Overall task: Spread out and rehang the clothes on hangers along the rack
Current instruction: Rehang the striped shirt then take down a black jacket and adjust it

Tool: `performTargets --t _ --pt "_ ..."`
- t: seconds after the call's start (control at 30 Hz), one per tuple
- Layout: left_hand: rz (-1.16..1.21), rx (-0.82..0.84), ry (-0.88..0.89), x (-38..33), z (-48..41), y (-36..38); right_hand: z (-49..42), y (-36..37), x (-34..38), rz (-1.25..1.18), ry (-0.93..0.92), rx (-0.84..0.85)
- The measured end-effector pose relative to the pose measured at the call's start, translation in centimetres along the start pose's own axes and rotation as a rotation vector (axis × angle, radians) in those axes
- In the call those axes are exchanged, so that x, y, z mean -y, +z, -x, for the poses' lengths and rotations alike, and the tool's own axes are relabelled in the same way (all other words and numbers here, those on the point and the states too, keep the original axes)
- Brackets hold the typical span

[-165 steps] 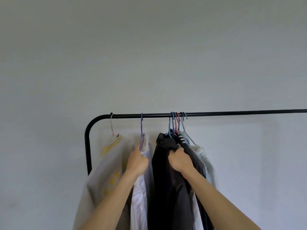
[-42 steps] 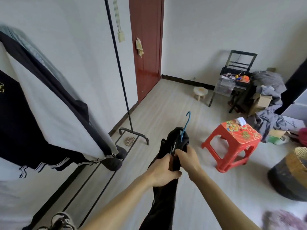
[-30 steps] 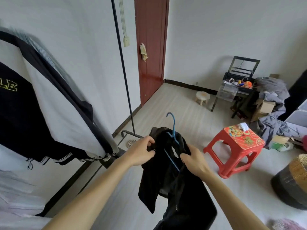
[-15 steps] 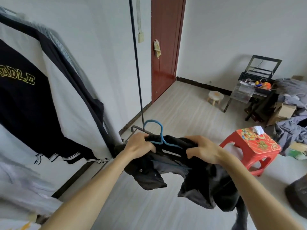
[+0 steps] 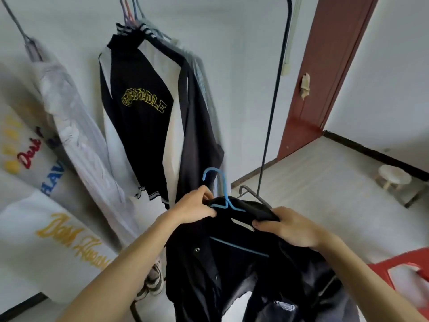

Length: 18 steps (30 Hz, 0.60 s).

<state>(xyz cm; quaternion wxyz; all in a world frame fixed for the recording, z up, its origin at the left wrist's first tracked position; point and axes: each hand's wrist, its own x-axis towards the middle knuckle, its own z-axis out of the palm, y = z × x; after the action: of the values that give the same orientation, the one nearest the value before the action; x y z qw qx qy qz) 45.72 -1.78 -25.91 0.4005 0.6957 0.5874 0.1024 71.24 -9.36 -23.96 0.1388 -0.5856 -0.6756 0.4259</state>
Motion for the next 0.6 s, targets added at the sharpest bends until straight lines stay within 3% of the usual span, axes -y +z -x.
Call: performTargets --t 0.07,0.13,0.27,0.33,0.6 --pt "-0.029 -0.034 -0.008 1.7 1.2 -2.5 -0.8 1.1 1.3 -0.054 -0.027 0.048" --pt "-0.069 -0.187 0.037 3.0 2.7 -5.0 -1.9 2.2 2.6 -0.083 -0.051 0.041" --pt "-0.508 -0.852 0.207 3.5 4.9 -10.1 -3.8 3.8 6.4 -0.046 -0.098 -0.053" --pt "-0.726 -1.095 0.181 3.7 5.8 -13.3 -4.7 4.1 8.8 -0.071 -0.131 -0.073" --pt "-0.802 -1.397 -0.105 2.5 7.8 -21.3 -8.8 4.3 17.4 -0.156 -0.267 -0.148"
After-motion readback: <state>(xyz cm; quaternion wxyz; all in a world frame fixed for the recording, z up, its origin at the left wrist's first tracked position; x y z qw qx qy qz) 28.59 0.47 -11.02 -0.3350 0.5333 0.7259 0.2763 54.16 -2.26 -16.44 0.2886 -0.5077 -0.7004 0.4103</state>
